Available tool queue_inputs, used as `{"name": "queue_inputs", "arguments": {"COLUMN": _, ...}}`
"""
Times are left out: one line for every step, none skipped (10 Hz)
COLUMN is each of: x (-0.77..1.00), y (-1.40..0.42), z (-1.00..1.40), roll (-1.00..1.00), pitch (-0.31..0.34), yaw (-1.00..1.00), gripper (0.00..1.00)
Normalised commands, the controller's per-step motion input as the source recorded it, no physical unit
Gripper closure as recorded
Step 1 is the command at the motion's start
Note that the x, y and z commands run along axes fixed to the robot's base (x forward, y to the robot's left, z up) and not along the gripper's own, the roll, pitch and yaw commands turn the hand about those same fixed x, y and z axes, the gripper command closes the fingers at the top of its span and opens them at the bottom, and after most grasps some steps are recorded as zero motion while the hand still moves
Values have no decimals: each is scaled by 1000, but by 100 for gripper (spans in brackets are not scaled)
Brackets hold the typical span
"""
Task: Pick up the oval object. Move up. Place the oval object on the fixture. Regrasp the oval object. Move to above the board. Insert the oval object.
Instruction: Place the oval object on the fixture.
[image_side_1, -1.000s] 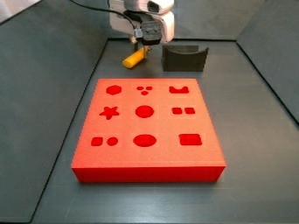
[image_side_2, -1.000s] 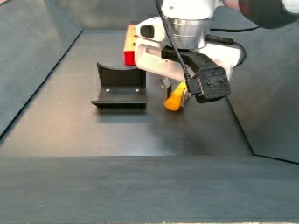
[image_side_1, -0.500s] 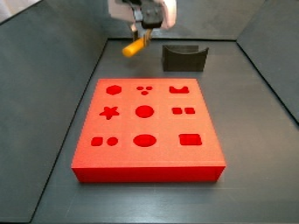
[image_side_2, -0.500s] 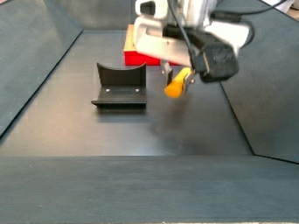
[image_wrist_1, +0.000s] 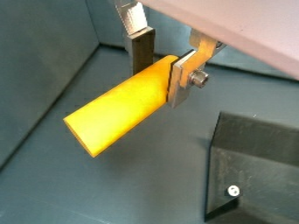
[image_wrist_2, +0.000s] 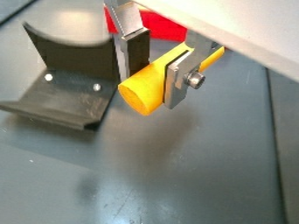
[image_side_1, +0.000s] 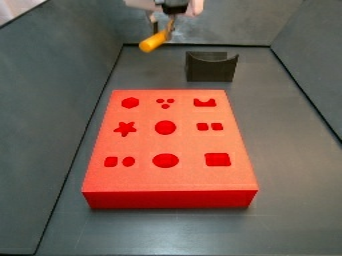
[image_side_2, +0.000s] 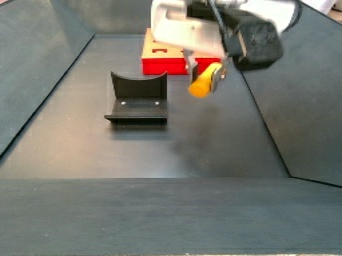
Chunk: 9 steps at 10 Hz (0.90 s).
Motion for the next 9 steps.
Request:
{"name": "queue_inputs", "arguments": {"x": -23, "y": 3, "z": 1000, "roll": 23, "pitch": 28, "yaw": -12, "gripper": 100}}
{"name": "queue_inputs", "arguments": {"x": -28, "y": 6, "z": 1000, "roll": 37, "pitch": 35, "yaw": -18, "gripper": 100}}
{"name": "queue_inputs", "arguments": {"x": -30, "y": 10, "z": 1000, "roll": 47, "pitch": 38, "yaw": -21, "gripper": 100}}
{"name": "queue_inputs", "arguments": {"x": -27, "y": 10, "z": 898, "roll": 52, "pitch": 42, "yaw": -20, "gripper": 100}}
{"name": "queue_inputs", "arguments": {"x": -17, "y": 9, "z": 615, "roll": 60, "pitch": 56, "yaw": -13, "gripper": 100}}
{"name": "queue_inputs", "arguments": {"x": -7, "y": 10, "z": 445, "roll": 62, "pitch": 64, "yaw": -5, "gripper": 100}}
{"name": "queue_inputs", "arguments": {"x": 2, "y": 11, "z": 275, "roll": 64, "pitch": 76, "yaw": 2, "gripper": 100}}
{"name": "queue_inputs", "arguments": {"x": 1000, "y": -943, "z": -75, "roll": -65, "pitch": 88, "yaw": 1000, "gripper": 100}}
{"name": "queue_inputs", "arguments": {"x": 1000, "y": -891, "z": -180, "roll": -63, "pitch": 96, "yaw": 1000, "gripper": 100}}
